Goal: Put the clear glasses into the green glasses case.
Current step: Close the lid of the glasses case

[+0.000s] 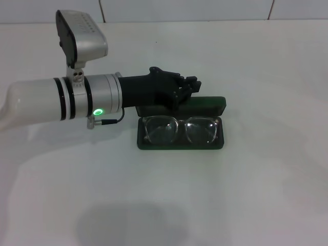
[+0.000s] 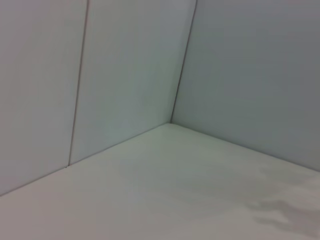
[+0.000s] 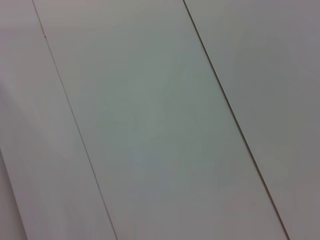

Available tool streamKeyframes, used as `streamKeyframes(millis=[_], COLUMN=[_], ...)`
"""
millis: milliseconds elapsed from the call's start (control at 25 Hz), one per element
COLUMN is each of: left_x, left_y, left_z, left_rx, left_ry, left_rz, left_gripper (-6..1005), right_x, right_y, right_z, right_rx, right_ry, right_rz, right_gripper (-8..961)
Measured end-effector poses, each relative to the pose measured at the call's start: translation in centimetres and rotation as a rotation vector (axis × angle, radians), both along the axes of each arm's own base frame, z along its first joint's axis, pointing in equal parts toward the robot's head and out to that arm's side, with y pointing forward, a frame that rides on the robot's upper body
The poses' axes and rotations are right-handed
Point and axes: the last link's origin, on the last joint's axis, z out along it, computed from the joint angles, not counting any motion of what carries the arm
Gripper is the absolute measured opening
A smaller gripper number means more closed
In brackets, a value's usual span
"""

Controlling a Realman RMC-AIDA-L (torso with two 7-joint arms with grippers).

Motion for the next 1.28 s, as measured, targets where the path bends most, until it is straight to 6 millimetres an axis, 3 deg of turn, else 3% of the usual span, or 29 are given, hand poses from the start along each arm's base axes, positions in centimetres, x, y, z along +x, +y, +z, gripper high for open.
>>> streamKeyframes(millis=[1280], left_x=[-1.0], left_y=[-0.2], left_z=[-0.1], left_rx=[0.008], left_ry=[0.023], left_rz=[0.027], left_gripper=[126], right_x=[-0.3], right_y=[0.8], right_z=[-1.0], right_rx=[-0.039], right_ry=[-0.02], right_rz=[0.011], right_gripper=[373])
